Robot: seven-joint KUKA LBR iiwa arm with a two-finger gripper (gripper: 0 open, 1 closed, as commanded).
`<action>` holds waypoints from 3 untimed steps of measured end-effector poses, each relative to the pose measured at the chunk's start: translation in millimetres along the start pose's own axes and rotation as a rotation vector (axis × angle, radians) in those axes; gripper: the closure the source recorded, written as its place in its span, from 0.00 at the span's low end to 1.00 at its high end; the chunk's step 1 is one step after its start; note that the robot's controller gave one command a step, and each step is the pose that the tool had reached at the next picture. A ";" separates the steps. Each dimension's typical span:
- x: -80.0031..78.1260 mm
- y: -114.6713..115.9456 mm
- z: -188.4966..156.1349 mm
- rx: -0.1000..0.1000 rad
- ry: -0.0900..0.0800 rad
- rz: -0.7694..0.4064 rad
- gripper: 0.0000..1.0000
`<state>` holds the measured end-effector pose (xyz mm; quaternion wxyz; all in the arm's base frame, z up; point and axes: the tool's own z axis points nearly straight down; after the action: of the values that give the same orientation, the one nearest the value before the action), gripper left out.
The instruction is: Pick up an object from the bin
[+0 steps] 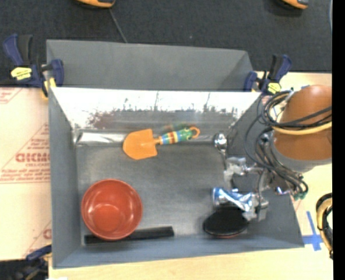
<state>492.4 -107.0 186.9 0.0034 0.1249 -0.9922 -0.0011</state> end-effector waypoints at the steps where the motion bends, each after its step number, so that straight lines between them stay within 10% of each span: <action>1: 7.3 -12.8 55.7 0.001 -0.001 -0.049 0.00; 2: 12.5 -17.6 78.4 0.003 -0.004 -0.138 1.00; 3: 13.4 -18.4 70.9 0.002 -0.003 -0.160 1.00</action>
Offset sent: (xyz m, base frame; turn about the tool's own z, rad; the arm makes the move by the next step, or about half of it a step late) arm -0.0131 -0.0234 -0.0386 -0.2460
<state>483.5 -128.0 116.0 0.0018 0.2038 -0.9790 -0.0007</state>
